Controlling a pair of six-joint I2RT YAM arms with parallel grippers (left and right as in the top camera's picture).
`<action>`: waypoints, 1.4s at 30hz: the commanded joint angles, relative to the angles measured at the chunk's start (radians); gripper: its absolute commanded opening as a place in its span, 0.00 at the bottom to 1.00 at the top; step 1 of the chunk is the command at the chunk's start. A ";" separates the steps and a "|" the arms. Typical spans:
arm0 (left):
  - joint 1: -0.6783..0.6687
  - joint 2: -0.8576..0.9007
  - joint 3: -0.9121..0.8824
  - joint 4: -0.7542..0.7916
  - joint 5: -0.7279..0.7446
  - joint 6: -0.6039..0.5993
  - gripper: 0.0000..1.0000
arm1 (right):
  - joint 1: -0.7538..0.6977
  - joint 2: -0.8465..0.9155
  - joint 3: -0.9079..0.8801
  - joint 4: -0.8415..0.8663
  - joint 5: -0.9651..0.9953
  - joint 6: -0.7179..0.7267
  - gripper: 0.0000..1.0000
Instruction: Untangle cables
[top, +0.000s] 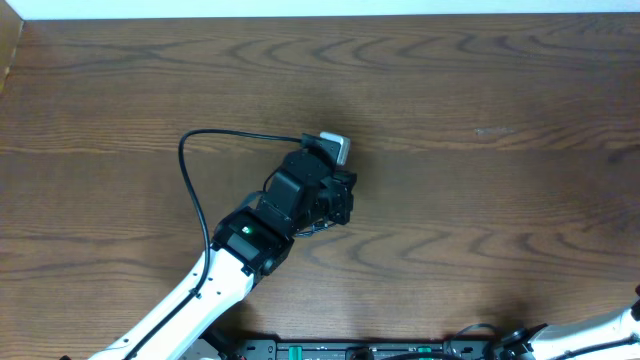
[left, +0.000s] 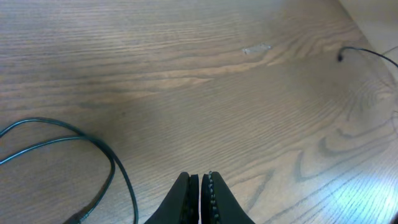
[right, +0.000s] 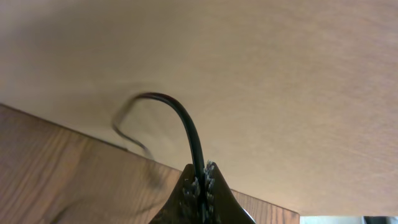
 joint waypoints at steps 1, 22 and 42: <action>-0.004 0.001 -0.002 0.004 -0.017 -0.004 0.09 | 0.015 0.028 0.010 0.008 -0.107 0.023 0.01; -0.004 0.001 -0.002 -0.014 -0.043 -0.002 0.09 | 0.146 0.253 0.009 -0.081 -0.132 -0.049 0.01; -0.004 0.001 -0.002 -0.017 -0.061 0.022 0.09 | 0.172 0.275 -0.077 -0.294 -0.155 0.062 0.01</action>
